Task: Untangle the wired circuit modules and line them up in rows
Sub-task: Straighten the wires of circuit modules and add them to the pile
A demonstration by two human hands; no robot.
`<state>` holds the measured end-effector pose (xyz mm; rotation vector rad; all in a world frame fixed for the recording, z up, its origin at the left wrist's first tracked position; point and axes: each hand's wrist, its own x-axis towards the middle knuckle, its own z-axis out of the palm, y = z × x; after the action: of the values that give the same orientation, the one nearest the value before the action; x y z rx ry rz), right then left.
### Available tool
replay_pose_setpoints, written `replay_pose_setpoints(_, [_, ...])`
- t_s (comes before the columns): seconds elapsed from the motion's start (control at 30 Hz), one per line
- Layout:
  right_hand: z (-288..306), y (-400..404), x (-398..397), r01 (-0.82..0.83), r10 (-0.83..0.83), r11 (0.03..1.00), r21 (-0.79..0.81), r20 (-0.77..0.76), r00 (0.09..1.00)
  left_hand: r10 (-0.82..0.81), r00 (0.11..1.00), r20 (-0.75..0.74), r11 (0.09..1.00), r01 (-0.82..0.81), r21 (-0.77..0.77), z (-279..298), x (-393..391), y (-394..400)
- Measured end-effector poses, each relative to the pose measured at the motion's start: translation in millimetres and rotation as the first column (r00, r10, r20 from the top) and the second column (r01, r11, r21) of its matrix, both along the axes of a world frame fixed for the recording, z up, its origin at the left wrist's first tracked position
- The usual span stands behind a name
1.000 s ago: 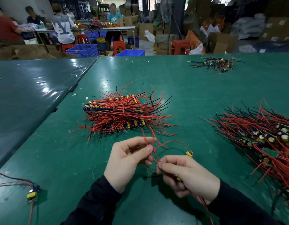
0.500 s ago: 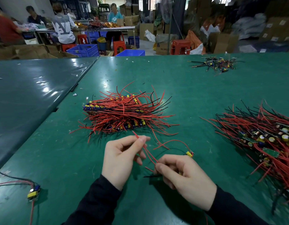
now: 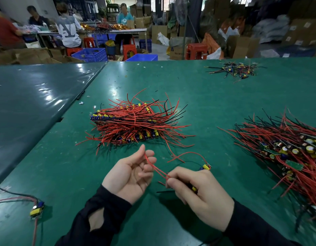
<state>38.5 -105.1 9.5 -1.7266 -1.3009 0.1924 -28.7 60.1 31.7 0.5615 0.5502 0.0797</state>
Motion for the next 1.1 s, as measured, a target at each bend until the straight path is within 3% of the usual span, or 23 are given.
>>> replay_pose_setpoints(0.17, [0.6, 5.0, -7.0, -0.102, 0.104, 0.995, -0.02, 0.112, 0.988, -0.244, 0.954, 0.173, 0.963, 0.259, -0.068, 0.4, -6.5, 2.7])
replay_pose_setpoints(0.3, [-1.4, 0.5, 0.0, -0.012, 0.016, 0.999, -0.043, 0.098, 0.995, -0.04, 0.999, 0.007, 0.999, 0.04, 0.001, -3.3, 1.1, 1.9])
replay_pose_setpoints(0.4, [-4.4, 1.5, -0.8, 0.043, -0.057, 0.996, -0.082, -0.176, 0.983, -0.014, 0.998, 0.061, 0.997, 0.01, 0.074, -6.9, 3.7, -1.8])
replay_pose_setpoints(0.5, [-0.9, 5.1, -0.8, -0.012, -0.022, 0.998, -0.058, -0.561, 0.827, -0.16, 0.983, 0.093, 0.967, 0.137, 0.215, -8.6, 1.1, -8.8])
replay_pose_setpoints(0.63, [7.0, 5.1, 2.1, -0.111, 0.098, 0.993, 0.031, -0.738, 0.667, -0.223, 0.967, 0.119, 0.907, 0.161, 0.39, -12.7, -0.8, -13.6])
replay_pose_setpoints(0.7, [7.3, 4.9, 3.0, -0.12, 0.115, 0.992, 0.048, -0.76, 0.639, -0.219, 0.968, 0.125, 0.868, 0.135, 0.478, -14.3, -0.5, -15.2])
replay_pose_setpoints(0.8, [5.6, 5.2, 3.4, -0.112, 0.087, 0.994, 0.015, -0.732, 0.675, -0.149, 0.977, 0.152, 0.802, 0.029, 0.597, -15.5, -0.2, -18.8])
replay_pose_setpoints(0.97, [1.4, 4.0, 1.0, -0.03, -0.007, 0.998, -0.059, -0.547, 0.837, -0.019, 0.982, 0.187, 0.672, -0.126, 0.73, -19.2, 0.9, -25.6])
replay_pose_setpoints(1.1, [5.2, 3.2, 0.7, -0.066, 0.014, 0.995, -0.071, -0.568, 0.823, -0.006, 0.976, 0.218, 0.708, -0.15, 0.69, -15.1, 1.0, -24.2])
